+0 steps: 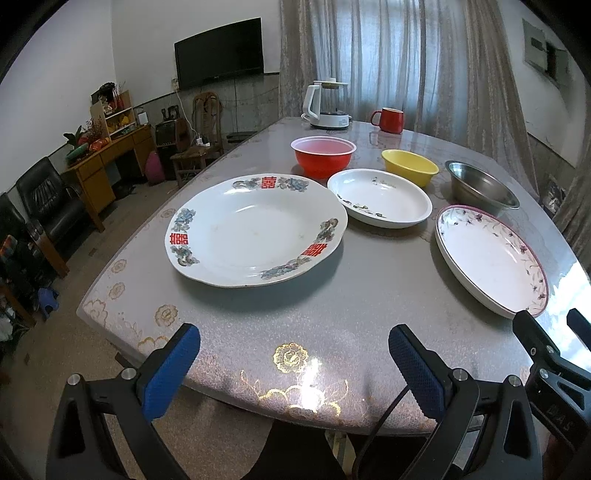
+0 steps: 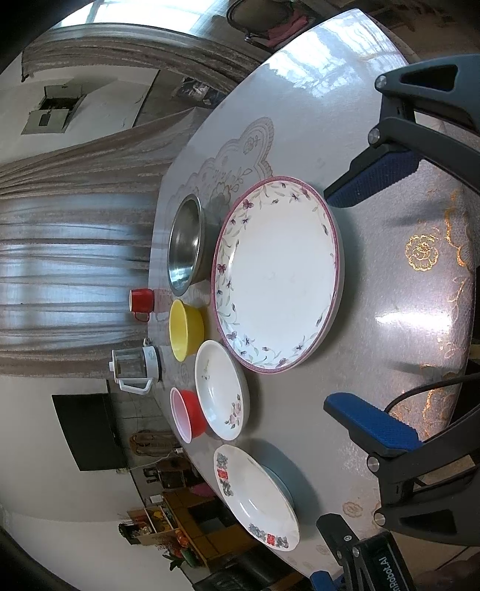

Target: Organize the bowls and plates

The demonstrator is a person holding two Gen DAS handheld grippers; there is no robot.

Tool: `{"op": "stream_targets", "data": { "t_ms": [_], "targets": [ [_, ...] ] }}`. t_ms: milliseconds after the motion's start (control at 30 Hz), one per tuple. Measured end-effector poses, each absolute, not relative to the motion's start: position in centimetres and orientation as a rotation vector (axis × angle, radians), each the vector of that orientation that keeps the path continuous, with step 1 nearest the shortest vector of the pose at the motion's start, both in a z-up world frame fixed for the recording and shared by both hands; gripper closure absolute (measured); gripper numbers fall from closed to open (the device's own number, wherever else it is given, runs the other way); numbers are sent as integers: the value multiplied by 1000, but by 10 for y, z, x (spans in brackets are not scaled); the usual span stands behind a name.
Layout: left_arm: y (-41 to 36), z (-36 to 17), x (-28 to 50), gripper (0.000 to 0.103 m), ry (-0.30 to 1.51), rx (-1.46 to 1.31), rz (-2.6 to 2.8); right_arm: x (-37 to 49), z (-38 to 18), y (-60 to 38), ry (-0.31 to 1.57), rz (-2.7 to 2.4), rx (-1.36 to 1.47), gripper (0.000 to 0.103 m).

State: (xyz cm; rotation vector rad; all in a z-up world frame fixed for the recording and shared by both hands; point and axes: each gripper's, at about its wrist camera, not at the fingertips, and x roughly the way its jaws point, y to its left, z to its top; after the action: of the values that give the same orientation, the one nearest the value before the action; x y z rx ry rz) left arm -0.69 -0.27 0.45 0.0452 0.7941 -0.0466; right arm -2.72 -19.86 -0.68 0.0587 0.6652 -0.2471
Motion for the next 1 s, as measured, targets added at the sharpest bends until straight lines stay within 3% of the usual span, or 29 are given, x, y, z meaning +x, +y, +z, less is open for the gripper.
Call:
{"op": "stream_targets", "data": {
  "t_ms": [1000],
  "targets": [
    [-3, -1, -6, 0, 805, 38, -58, -26, -10, -203, 676, -264, 72, 1]
  ]
}}
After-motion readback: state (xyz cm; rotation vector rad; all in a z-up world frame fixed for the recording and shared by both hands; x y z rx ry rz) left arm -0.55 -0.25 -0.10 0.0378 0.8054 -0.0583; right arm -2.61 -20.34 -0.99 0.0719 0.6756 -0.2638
